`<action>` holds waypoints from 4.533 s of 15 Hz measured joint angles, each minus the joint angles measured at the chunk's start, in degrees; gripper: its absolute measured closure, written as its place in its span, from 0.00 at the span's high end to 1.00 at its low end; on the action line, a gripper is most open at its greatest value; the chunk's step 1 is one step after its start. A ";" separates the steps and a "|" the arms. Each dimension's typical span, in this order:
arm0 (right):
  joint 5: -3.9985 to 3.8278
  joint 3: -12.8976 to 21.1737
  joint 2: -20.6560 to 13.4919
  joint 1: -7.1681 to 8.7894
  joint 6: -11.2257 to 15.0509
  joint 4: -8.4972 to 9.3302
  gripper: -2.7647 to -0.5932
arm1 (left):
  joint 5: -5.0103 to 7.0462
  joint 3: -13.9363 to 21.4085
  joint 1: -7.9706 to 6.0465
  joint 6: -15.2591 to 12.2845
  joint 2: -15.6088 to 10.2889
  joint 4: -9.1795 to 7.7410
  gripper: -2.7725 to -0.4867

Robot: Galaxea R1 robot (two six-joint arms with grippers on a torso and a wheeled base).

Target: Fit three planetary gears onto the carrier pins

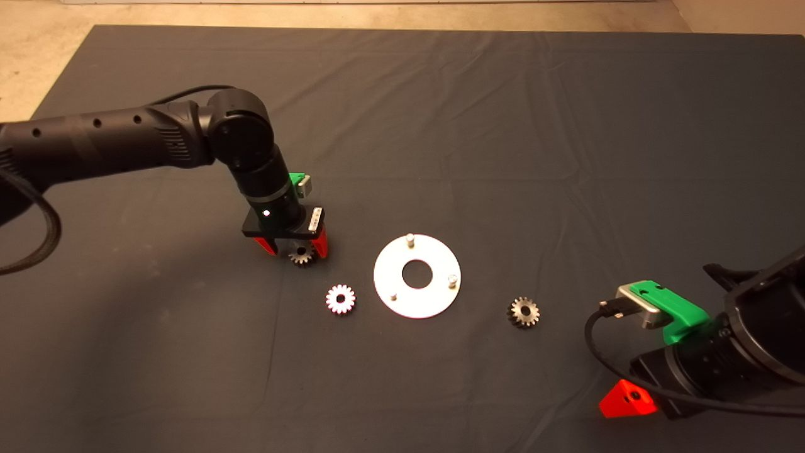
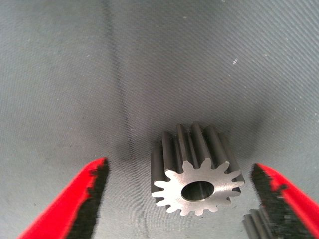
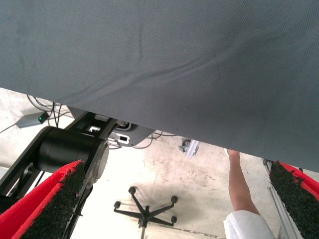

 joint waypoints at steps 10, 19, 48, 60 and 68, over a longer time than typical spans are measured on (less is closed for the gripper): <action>0.00 0.00 0.00 0.00 0.01 0.00 1.00 | -1.39 0.43 0.00 0.00 0.06 -0.02 0.57; 0.00 0.00 0.00 0.00 0.00 0.00 1.00 | -1.52 0.48 0.32 -0.18 0.48 -0.02 0.45; 0.02 0.00 -0.02 0.00 0.02 0.00 1.00 | -0.61 0.06 0.28 2.24 0.79 -0.13 0.20; 0.00 0.00 -0.20 -0.20 0.02 0.00 1.00 | 3.68 0.06 -6.57 2.21 10.67 -4.21 0.20; 0.05 0.00 -0.33 -1.10 0.02 0.00 1.00 | 4.07 0.06 -6.55 1.96 14.52 -4.99 0.20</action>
